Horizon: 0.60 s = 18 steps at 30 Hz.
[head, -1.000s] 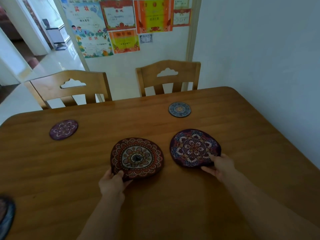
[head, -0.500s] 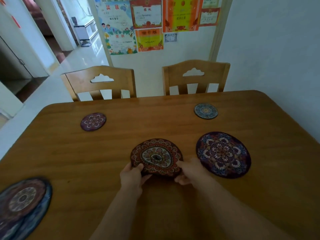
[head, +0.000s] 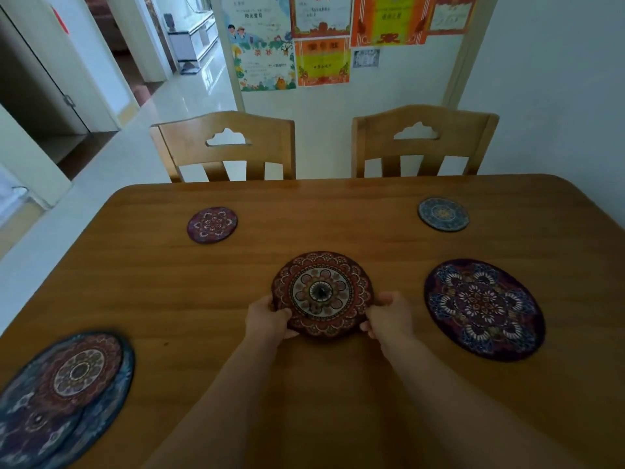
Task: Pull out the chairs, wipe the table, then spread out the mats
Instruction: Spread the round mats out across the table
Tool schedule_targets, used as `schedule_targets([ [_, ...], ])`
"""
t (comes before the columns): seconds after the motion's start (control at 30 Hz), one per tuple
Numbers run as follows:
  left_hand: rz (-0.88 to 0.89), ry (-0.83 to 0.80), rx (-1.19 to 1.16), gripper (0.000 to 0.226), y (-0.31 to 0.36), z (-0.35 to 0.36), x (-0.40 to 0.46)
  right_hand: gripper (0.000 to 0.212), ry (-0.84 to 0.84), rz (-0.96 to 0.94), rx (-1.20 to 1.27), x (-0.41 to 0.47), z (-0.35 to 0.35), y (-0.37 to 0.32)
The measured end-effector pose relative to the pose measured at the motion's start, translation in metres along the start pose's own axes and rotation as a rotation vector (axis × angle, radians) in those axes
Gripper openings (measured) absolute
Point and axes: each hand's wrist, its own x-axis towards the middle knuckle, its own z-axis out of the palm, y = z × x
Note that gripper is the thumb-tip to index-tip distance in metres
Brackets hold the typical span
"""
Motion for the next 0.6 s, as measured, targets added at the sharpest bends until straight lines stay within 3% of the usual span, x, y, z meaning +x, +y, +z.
schedule_targets([
  [0.1,-0.053,-0.066,0.039,0.034,-0.002,0.0,-0.003,0.024,0.076,-0.093,-0.091,-0.003,-0.002,0.001],
  [0.33,-0.087,-0.142,0.163,0.022,-0.009,0.004,-0.012,0.027,0.144,-0.174,-0.244,-0.006,-0.011,-0.002],
  [0.53,-0.001,-0.084,0.374,0.036,-0.013,-0.01,-0.022,0.023,0.134,-0.211,-0.277,-0.021,-0.011,0.001],
  [0.6,0.005,-0.061,0.321,0.04,-0.013,-0.019,-0.029,0.021,0.1,-0.284,-0.243,-0.032,-0.005,0.0],
])
